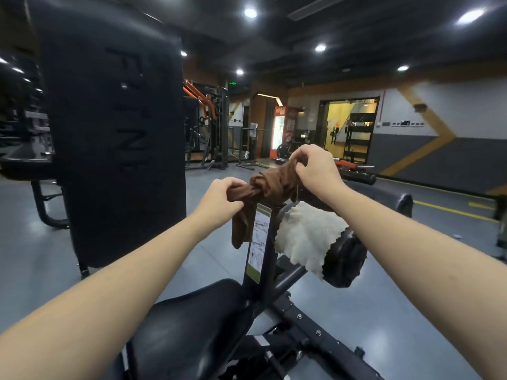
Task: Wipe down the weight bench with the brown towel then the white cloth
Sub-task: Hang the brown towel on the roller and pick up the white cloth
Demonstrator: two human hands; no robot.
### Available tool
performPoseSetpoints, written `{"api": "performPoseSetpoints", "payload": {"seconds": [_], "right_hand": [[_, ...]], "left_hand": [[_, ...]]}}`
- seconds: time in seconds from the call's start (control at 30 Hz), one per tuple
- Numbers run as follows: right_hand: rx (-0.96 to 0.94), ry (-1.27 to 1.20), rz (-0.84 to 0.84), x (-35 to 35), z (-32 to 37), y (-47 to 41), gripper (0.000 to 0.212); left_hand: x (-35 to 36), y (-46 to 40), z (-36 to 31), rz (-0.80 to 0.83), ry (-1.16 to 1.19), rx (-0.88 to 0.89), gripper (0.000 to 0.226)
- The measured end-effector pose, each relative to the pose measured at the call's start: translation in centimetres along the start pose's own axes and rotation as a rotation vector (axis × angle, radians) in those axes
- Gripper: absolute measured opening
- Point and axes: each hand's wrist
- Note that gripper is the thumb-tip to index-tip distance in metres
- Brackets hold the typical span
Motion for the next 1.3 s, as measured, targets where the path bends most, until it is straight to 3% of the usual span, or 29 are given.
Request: {"api": "performPoseSetpoints", "payload": {"seconds": [0.23, 0.37, 0.43, 0.57, 0.7, 0.83, 0.97, 1.07, 1.2, 1.3], "right_hand": [[0.061, 0.107, 0.109, 1.6, -5.7, -1.3, 0.018], [0.167, 0.124, 0.500, 3.4, -9.1, 0.6, 0.030], [0.207, 0.107, 0.562, 3.6, -10.1, 1.5, 0.037], [0.204, 0.173, 0.500, 3.0, -10.6, 2.1, 0.049], [0.192, 0.173, 0.504, 1.8, -10.2, 2.8, 0.039], [0.101, 0.205, 0.632, 0.8, -8.9, 4.3, 0.056], [0.119, 0.255, 0.693, 0.9, -9.1, 4.6, 0.065], [0.182, 0.253, 0.745, 1.1, -9.3, 4.3, 0.070], [0.184, 0.297, 0.685, 1.3, -9.3, 4.6, 0.076], [0.184, 0.306, 0.640, 1.1, -9.1, 5.1, 0.074]], "left_hand": [[6.2, -3.3, 0.9, 0.156, 0.046, -0.062, 0.055], [8.8, -3.0, 2.6, 0.368, -0.060, -0.154, 0.067], [9.4, -2.9, 3.6, 0.415, -0.111, -0.156, 0.070], [10.0, -2.6, 4.3, 0.366, -0.133, -0.135, 0.066], [11.0, -2.5, 4.5, 0.333, -0.334, -0.136, 0.069], [11.7, -2.4, 3.8, 0.091, -0.547, -0.085, 0.068], [12.4, -3.5, 2.3, 0.139, -0.191, -0.024, 0.075], [12.6, -4.0, 0.6, 0.193, -0.087, 0.047, 0.075], [12.7, -5.0, -0.3, 0.276, -0.065, 0.066, 0.075], [12.7, -4.8, 0.1, 0.122, -0.191, 0.083, 0.068]]}}
Point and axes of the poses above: each hand's wrist, its own y-axis away from the middle knuckle, its own x-axis out of the palm, z = x × y, and after that the axes turned 14 degrees about -x, right-handed
